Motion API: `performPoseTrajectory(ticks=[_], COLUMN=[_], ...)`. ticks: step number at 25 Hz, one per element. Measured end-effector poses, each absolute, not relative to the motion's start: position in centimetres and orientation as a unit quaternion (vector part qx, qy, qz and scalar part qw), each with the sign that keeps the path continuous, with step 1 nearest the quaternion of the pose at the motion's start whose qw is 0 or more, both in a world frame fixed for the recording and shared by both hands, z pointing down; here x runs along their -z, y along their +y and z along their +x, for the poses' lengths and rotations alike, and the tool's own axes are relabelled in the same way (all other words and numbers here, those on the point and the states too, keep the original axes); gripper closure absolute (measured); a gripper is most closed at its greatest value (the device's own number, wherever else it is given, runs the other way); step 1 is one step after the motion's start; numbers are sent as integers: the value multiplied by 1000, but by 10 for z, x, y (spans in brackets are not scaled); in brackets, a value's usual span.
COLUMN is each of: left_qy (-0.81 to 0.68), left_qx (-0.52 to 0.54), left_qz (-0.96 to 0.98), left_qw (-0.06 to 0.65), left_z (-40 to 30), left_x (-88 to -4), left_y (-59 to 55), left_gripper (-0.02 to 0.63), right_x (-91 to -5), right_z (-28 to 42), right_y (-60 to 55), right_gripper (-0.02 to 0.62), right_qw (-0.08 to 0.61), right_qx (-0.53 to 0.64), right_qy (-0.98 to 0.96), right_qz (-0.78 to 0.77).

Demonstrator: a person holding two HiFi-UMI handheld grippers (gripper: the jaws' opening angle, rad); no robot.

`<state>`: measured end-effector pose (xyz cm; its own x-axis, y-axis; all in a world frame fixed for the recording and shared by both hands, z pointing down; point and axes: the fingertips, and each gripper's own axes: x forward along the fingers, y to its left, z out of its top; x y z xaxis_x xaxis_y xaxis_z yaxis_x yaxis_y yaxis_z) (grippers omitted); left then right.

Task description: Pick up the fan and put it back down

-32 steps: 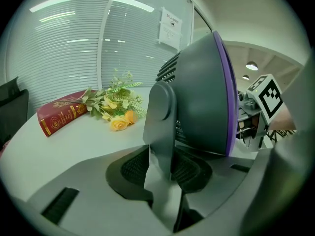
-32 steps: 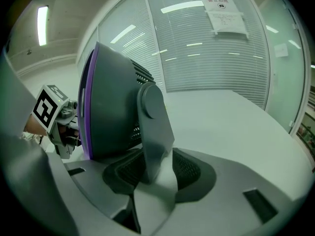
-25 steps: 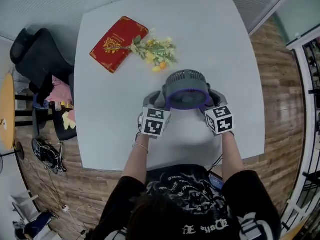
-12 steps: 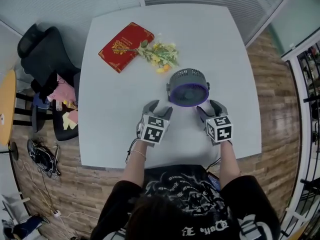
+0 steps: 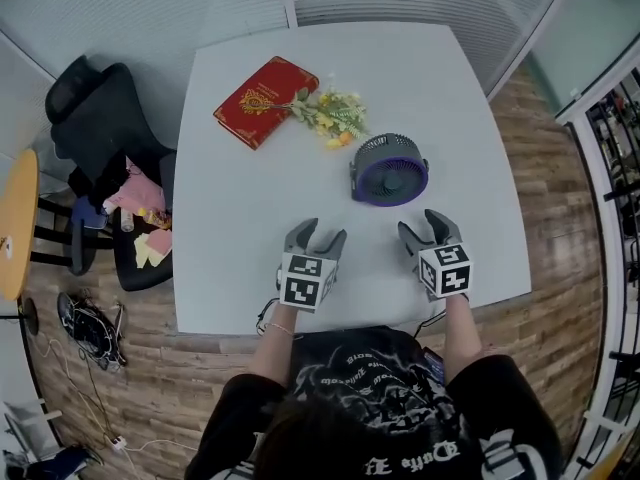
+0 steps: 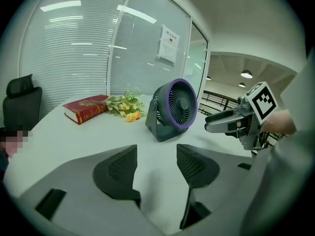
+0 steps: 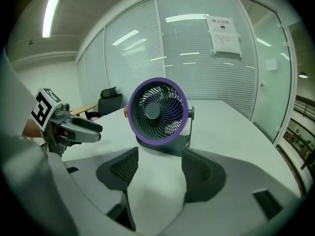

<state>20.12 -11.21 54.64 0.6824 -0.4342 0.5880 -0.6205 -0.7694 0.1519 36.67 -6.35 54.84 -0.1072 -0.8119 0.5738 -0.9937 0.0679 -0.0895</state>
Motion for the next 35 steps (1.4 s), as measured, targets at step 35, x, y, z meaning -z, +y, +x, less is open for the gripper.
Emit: performPoseTrajectory(ticks=[35], left_qy=[-286], left_qx=[-180], left_qz=[938], left_qw=[78], left_z=[68], left_x=[-487], left_y=[-15], left_gripper=[434], right_x=[-493], right_z=[211], right_y=[56], right_gripper=[459], right_qw=[155], right_qx=[-163], right_qy=[-714], right_qz=[663])
